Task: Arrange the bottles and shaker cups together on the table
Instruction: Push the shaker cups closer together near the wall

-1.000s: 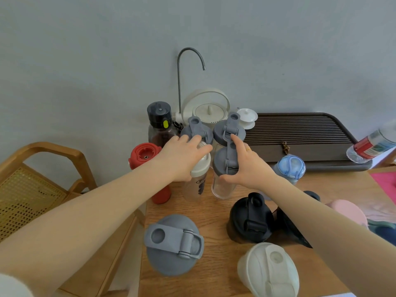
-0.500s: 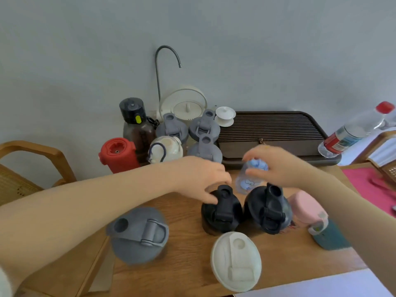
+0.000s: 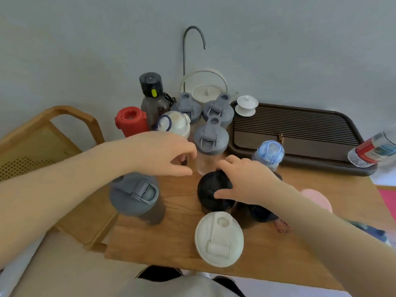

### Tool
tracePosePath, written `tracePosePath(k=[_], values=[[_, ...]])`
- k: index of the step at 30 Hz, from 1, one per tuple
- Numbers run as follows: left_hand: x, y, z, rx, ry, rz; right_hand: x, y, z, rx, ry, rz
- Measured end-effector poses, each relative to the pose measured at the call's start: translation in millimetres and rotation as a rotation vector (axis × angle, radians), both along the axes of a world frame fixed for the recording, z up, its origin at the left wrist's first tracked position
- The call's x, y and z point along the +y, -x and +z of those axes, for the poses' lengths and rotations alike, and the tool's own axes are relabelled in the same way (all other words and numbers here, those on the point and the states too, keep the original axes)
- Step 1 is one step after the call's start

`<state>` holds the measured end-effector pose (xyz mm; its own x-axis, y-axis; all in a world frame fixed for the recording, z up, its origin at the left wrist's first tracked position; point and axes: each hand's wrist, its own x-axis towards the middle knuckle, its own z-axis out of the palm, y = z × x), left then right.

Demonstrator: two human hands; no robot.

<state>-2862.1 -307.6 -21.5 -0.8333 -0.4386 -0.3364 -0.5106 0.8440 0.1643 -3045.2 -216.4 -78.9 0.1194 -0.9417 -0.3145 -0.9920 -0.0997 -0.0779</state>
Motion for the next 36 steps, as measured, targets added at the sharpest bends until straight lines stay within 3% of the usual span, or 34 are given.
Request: tracePosePath(k=[3,6,10,13,18,36], values=[[16.6,-46.4,-1.5,0.115,-0.012,0.177,-7.0,-12.2,-15.7,0.084,-0.128,0.028],[33.3,-83.2,-16.6,0.103,0.073,0.291,-13.0,-16.5,-23.5,0.016,-0.177,-0.01],[41.1,-100.1,-49.8,0.008,0.183,0.361,-22.6,-21.3,-20.0,-0.065,-0.138,-0.033],[37.4,-95.3,-62.4,0.134,0.23,0.399,-23.8,-34.0,-20.0,-0.041,-0.091,-0.015],[-0.9,-91.7,-60.0,0.212,0.302,0.337,-29.3,-61.4,-22.0,-0.068,-0.067,-0.045],[-68.1,-117.8,-80.3,0.486,0.117,0.136,-52.6,-118.7,-37.5,-0.209,0.146,-0.407]])
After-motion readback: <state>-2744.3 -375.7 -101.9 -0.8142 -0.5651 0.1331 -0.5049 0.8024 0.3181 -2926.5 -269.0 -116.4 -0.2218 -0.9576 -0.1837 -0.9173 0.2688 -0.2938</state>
